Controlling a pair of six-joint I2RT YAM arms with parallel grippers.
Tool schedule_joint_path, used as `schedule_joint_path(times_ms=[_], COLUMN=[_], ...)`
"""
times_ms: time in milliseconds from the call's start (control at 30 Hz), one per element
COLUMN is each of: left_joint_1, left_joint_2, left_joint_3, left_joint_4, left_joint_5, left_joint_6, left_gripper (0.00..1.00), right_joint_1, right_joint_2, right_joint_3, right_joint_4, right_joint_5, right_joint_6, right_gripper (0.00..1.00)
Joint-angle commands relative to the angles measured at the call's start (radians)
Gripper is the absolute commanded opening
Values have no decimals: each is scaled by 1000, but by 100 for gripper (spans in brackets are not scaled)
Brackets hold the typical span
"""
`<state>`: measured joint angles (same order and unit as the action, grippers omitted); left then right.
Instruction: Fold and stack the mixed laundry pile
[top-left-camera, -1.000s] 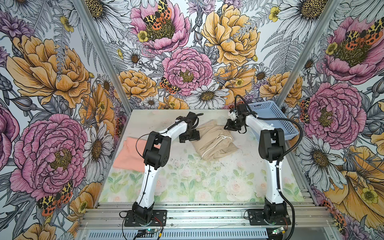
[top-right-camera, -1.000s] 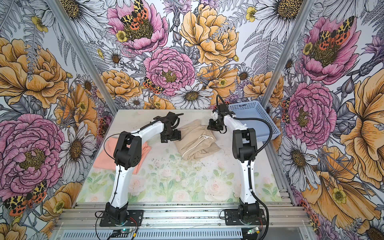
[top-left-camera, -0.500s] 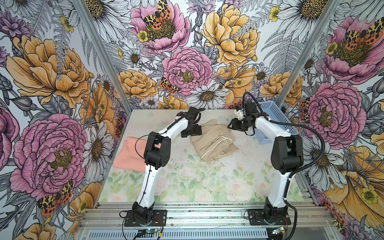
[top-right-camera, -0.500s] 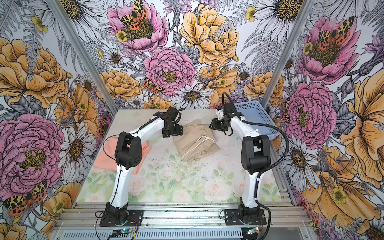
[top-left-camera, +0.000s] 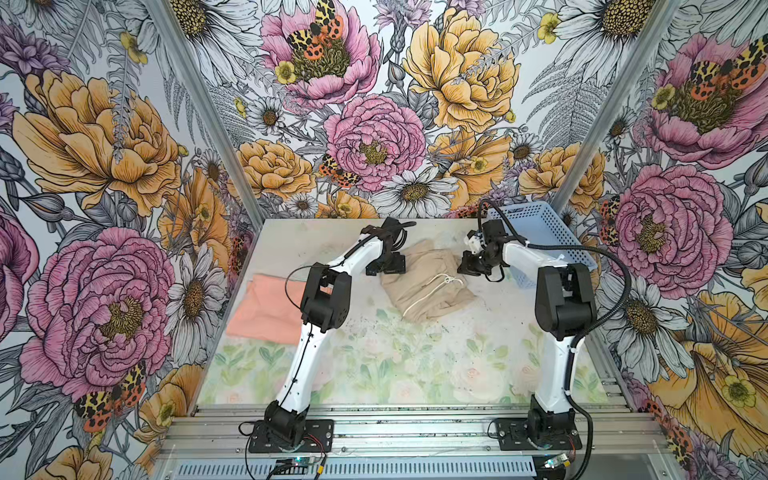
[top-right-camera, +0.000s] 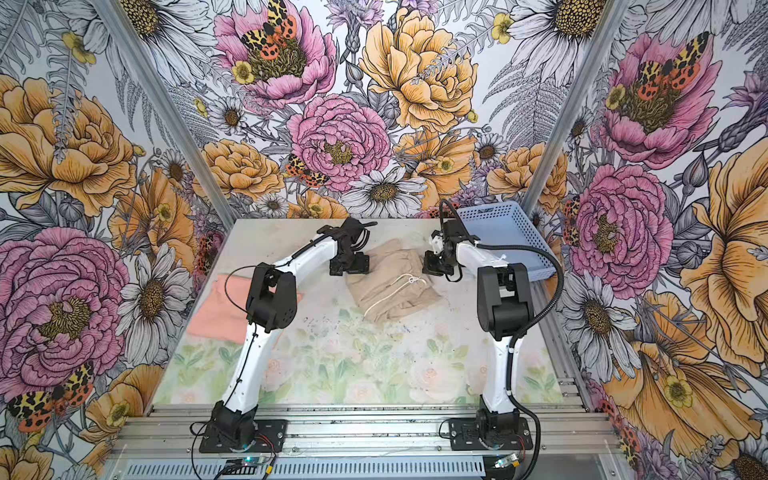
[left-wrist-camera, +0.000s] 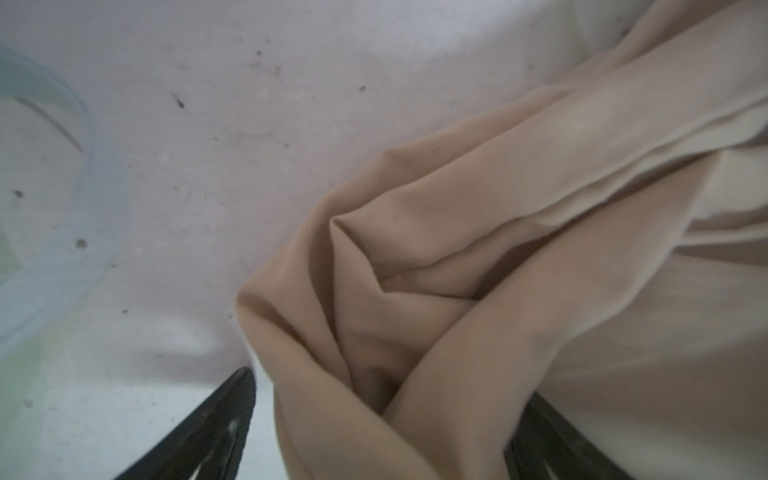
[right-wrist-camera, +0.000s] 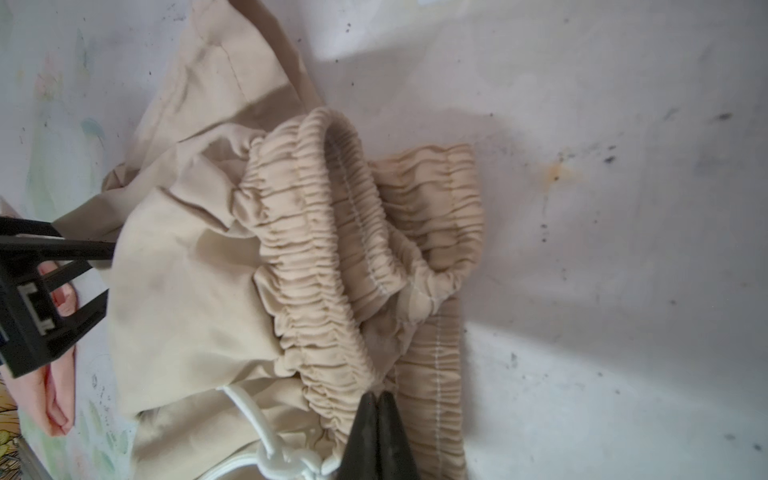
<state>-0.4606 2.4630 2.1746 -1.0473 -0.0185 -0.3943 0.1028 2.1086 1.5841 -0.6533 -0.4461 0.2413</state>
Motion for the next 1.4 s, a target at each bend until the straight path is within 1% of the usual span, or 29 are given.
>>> schedule_joint_path(times_ms=[0,233,400,433,500,533,600,667,733,833,900,1000,1067,1233,1300,1367], left_joint_1=[9,16,13,12,8,7,4,4,2,-4,-10,-28,-48,-108,-132,-149], left_joint_2=[24,35,32,28,16,8,-12,-24,-32,-49,-74,-131,-186,-358,-415,-460], left_joint_3=[-6,-43,-63,-68,-81,-89,-101,-110,-118,-156,-202,-299,-393,-678,-751,-785], left_joint_4=[-21,-21,-22,-22,-21,-22,-20,-20,-20,-20,-20,-17,-10,74,109,130], left_joint_5=[-31,-33,-20,-18,-16,-20,-26,-26,-18,-2,0,-4,-12,18,19,1], left_joint_6=[20,24,22,20,13,11,8,8,7,-4,-16,-42,-71,-192,-235,-266], left_gripper=[89,87,85,85,85,85,84,83,81,80,79,79,78,78,79,79], right_joint_1=[-19,-42,-42,-43,-40,-39,-30,-20,-1,45,100,189,237,297,300,300], right_joint_2=[25,101,185,183,137,106,14,-79,-162,-263,-328,-410,-454,-545,-575,-593], right_joint_3=[65,162,256,264,258,244,192,122,38,-91,-179,-298,-373,-517,-559,-587], right_joint_4=[26,17,-23,-26,-28,-28,-30,-31,-31,-28,-26,-2,21,27,26,26], right_joint_5=[45,99,113,119,132,137,158,155,132,73,59,42,42,123,149,159], right_joint_6=[-15,-20,-30,-30,-26,-20,-2,24,61,121,152,202,240,266,264,255], right_gripper=[0,0,0,2,20,27,38,44,47,49,50,51,51,51,51,51])
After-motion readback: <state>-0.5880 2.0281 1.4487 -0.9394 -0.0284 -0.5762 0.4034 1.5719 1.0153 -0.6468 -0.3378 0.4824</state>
